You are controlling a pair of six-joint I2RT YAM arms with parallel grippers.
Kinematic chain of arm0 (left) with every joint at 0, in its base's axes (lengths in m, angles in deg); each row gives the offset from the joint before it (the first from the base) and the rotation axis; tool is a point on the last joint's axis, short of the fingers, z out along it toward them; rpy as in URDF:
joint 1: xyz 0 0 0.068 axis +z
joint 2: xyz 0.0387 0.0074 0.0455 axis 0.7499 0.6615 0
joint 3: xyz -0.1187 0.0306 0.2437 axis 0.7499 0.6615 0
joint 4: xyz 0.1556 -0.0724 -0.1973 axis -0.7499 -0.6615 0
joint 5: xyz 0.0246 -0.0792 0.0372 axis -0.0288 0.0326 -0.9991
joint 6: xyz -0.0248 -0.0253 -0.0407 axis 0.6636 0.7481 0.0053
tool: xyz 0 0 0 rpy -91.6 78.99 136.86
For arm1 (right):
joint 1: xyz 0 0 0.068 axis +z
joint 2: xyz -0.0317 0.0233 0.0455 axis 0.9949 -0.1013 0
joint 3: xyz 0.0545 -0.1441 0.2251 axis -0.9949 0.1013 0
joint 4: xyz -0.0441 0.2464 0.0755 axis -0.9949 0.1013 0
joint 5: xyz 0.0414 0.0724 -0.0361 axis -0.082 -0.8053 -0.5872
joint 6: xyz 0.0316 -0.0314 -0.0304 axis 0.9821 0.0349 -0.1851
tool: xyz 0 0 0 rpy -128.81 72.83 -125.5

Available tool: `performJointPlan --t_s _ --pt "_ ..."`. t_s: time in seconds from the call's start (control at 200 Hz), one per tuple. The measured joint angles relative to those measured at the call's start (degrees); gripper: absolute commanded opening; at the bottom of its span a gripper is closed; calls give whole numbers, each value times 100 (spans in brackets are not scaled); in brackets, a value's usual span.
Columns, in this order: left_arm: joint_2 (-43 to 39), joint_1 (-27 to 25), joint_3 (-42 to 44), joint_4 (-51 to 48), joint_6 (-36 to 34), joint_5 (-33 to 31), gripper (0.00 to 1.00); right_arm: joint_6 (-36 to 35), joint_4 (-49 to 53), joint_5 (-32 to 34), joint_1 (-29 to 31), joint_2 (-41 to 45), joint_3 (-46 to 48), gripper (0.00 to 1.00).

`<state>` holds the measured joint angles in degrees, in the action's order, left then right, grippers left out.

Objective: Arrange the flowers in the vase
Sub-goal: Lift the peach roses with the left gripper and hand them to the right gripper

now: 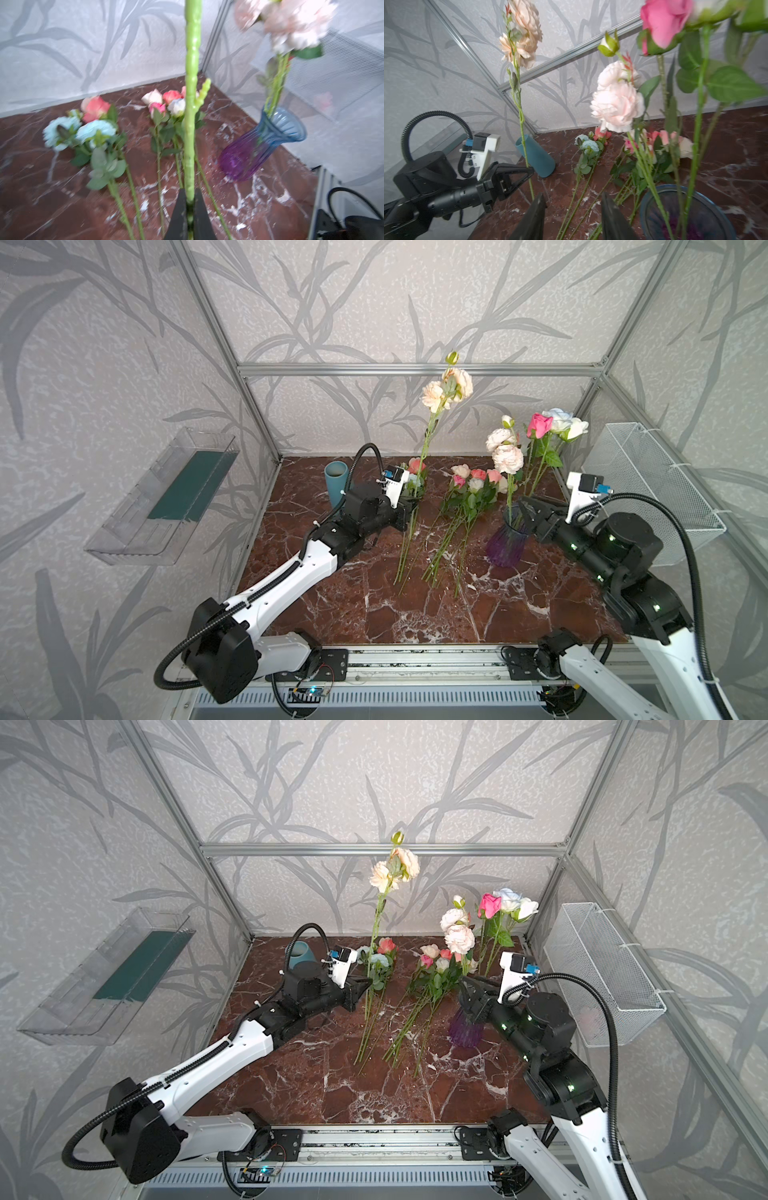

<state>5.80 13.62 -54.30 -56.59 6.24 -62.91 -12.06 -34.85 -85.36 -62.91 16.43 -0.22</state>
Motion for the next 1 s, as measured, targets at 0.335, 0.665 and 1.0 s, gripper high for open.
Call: performJointPlan --t_s 0.335,0.665,1.0 --pt "-105 -743 605 944 341 699 0 -437 -396 149 1987 -1792 -789 46" --pt "-457 -857 608 1145 435 824 0 -472 -780 798 2127 -2284 -914 24" --pt "-455 -885 608 1126 435 826 3 -463 -1102 787 2170 -2463 -1027 5"
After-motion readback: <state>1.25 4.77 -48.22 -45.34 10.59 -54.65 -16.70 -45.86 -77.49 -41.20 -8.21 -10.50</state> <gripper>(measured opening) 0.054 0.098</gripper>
